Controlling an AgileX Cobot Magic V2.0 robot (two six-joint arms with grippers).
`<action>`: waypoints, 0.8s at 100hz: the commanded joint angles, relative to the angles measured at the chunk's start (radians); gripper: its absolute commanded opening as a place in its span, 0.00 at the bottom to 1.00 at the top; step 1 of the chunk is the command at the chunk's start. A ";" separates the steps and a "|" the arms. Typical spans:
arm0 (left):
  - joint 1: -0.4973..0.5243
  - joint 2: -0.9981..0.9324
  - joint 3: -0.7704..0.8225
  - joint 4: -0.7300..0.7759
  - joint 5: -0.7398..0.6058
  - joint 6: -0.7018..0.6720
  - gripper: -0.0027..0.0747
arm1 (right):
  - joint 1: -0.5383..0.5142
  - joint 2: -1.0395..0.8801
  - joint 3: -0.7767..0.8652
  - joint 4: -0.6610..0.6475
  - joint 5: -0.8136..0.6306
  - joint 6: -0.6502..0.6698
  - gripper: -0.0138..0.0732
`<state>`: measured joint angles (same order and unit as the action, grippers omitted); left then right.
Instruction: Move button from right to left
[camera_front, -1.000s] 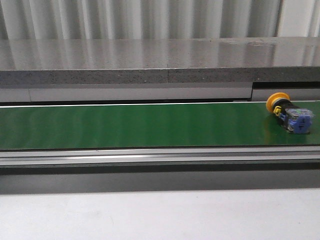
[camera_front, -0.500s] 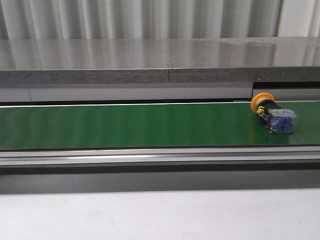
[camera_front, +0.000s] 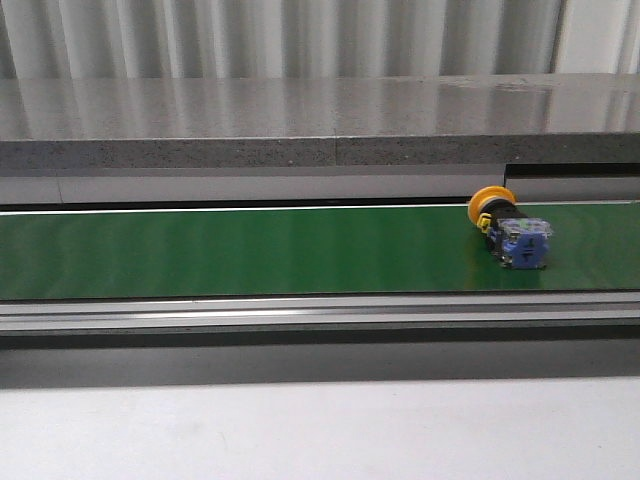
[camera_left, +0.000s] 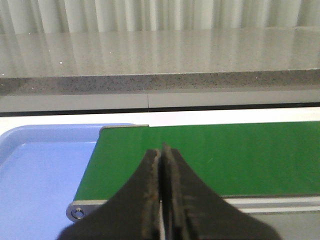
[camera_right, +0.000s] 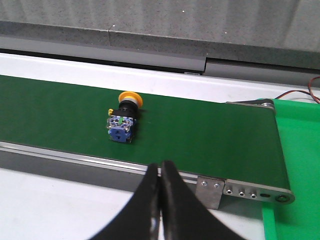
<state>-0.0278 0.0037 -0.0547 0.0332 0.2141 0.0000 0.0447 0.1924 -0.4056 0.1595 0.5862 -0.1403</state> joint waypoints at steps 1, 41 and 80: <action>0.002 0.057 -0.092 0.000 -0.024 -0.008 0.01 | 0.002 0.008 -0.023 -0.002 -0.078 -0.011 0.08; 0.002 0.430 -0.377 -0.010 0.201 -0.008 0.09 | 0.002 0.008 -0.023 -0.002 -0.078 -0.011 0.08; 0.002 0.555 -0.433 -0.011 0.087 -0.008 0.79 | 0.002 0.008 -0.023 -0.002 -0.078 -0.011 0.08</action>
<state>-0.0278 0.5486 -0.4533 0.0299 0.4330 0.0000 0.0447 0.1924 -0.4056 0.1595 0.5862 -0.1403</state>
